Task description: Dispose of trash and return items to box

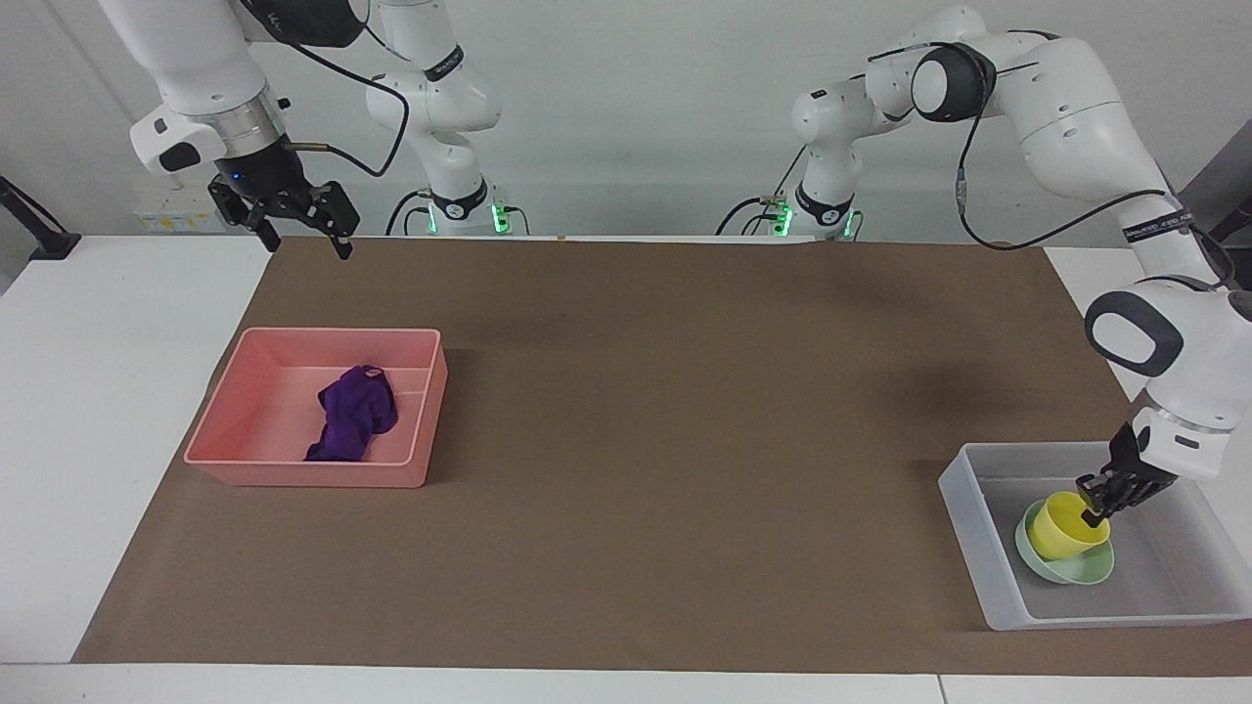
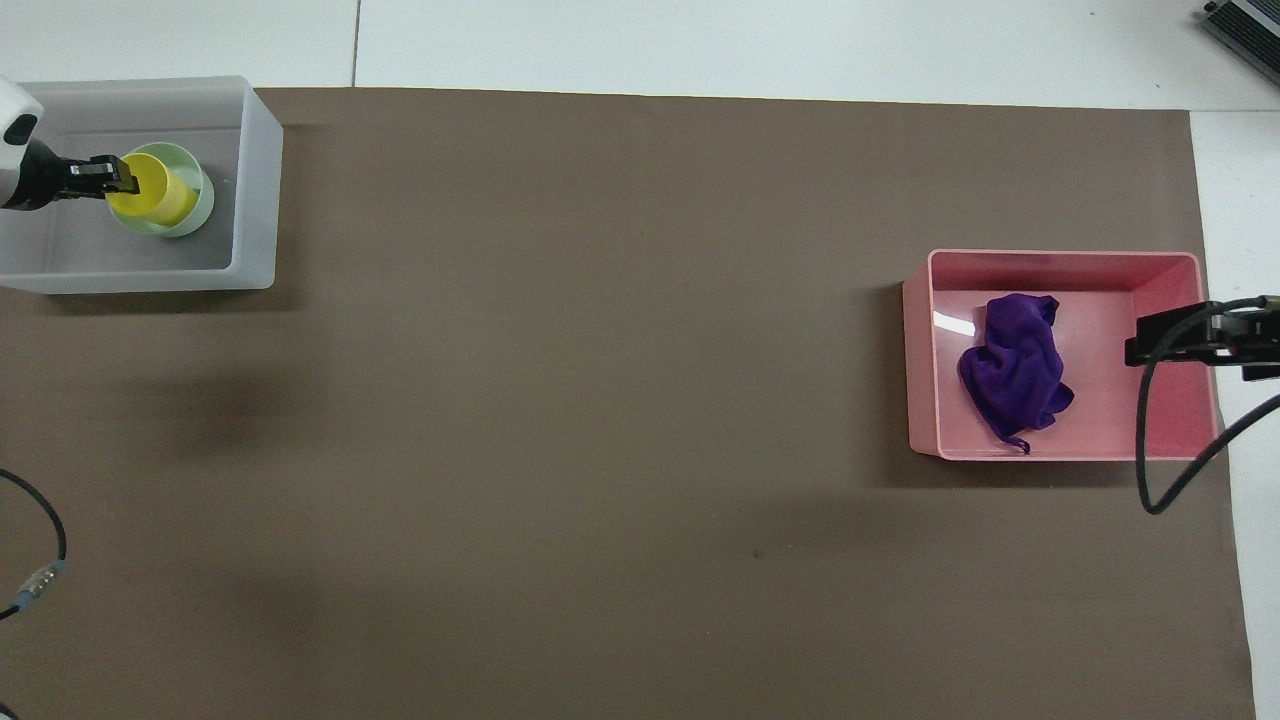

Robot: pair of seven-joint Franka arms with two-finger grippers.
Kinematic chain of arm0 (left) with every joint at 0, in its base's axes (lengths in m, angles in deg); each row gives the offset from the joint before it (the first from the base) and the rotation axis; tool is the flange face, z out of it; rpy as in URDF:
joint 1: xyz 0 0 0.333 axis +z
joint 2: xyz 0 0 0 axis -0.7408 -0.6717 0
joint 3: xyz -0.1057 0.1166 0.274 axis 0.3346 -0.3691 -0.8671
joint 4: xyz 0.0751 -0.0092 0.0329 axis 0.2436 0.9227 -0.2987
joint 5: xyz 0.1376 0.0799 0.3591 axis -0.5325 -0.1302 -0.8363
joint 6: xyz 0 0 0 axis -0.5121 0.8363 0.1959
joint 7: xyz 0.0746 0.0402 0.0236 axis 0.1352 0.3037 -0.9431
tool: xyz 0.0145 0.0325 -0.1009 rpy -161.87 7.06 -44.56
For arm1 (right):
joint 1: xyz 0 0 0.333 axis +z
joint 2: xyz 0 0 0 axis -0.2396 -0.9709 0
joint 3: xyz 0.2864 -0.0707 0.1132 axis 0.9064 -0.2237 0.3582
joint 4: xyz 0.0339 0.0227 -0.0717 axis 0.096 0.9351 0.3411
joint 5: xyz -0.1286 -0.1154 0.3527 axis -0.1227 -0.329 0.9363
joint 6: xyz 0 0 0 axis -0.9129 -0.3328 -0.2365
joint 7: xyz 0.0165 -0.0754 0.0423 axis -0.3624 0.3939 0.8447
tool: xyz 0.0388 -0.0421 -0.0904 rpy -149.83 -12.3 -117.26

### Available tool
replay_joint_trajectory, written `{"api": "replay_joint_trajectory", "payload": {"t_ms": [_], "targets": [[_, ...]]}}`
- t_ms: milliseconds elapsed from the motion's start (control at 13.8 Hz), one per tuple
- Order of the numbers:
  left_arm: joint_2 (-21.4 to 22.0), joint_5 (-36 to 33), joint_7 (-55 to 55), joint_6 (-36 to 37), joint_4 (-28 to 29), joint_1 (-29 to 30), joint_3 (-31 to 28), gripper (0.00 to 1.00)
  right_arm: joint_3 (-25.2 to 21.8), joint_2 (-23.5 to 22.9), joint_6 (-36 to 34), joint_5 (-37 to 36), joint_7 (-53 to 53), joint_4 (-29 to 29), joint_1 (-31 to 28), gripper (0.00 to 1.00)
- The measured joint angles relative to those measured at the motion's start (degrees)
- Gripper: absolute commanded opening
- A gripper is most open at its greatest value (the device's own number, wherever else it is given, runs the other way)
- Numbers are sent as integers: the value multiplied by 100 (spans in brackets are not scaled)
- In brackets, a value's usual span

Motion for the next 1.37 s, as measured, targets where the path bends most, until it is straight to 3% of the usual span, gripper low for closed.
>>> {"api": "replay_joint_trajectory", "payload": {"t_ms": [144,217,433,650,1011,1156,1373], "targets": [[153,-102,9,162,-11,-39,3,57,0,1,3,0,0,1,1,100],[278,-112,20,283,-10,-88,10,66,1,1,14,-1,0,4,1,100],[747,-123,21,701,72,-314,16,69,2,1,34,-1,0,29,1,100],[1505,-126,21,911,697,-623,29,79,4,1,175,-1,0,106,2,100],[2834,-152,18,1315,1860,-1245,45,84,6,1,288,-1,0,166,2,100],[3334,-163,17,1582,2217,-1386,47,97,7,1,295,-1,0,176,2,100],[3761,-299,17,2105,2418,-1496,55,100,7,2,342,-1,0,190,3,100]]}}
